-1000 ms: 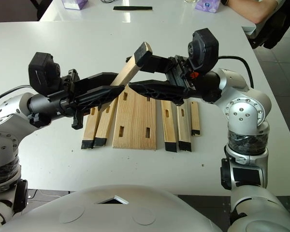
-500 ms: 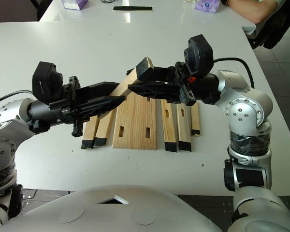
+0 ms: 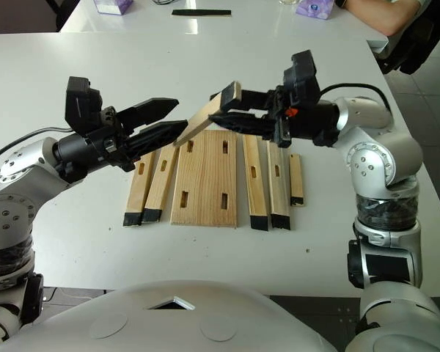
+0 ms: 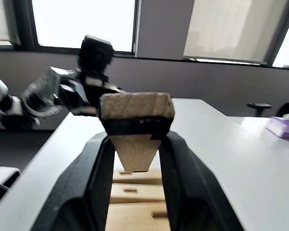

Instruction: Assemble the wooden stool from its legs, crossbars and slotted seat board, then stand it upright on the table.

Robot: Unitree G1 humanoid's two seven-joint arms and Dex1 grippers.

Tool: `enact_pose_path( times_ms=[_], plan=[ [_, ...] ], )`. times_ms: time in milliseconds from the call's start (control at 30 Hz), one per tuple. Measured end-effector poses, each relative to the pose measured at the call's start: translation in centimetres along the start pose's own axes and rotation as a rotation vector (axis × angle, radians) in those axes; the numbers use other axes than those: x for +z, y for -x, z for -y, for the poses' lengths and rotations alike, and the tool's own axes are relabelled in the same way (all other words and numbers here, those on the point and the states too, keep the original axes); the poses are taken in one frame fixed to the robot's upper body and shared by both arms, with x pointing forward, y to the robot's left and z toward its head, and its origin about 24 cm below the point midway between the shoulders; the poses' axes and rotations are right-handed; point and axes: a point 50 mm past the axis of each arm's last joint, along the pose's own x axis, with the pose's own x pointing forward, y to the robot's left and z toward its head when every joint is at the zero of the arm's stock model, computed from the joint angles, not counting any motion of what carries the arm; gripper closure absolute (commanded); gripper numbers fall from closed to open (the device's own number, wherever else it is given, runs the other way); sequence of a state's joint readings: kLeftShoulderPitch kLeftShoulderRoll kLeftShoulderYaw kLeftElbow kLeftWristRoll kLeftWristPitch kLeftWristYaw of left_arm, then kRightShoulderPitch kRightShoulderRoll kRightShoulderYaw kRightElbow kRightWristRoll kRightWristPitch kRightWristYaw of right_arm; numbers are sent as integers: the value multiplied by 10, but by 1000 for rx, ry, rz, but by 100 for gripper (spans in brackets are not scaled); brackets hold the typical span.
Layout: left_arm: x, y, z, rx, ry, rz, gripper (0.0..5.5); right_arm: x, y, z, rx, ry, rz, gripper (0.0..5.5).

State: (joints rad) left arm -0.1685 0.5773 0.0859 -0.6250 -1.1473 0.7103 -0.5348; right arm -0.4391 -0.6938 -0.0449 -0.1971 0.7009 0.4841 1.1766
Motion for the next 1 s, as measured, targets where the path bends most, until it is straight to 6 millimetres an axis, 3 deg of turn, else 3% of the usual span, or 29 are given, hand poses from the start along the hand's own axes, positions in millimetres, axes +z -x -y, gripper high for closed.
enact_pose_path(
  times_ms=[133, 300, 533, 700, 1000],
  plan=[
    [-4, 5, -4, 55, 1, -5, 278, -10, 39, 5, -45, 123, -266, 421],
    [-10, 9, -6, 102, 11, -19, 278, -26, 72, -1, -4, 73, -432, 421],
    [-18, 6, -7, 138, 18, -18, 278, -36, 82, -1, 14, 61, -497, 421],
    [-28, 7, -8, 188, 13, -44, 278, -55, 90, 1, 28, 76, -602, 421],
    [-31, 7, -9, 199, 4, -58, 278, -60, 88, 4, 35, 138, -589, 421]
  ],
)
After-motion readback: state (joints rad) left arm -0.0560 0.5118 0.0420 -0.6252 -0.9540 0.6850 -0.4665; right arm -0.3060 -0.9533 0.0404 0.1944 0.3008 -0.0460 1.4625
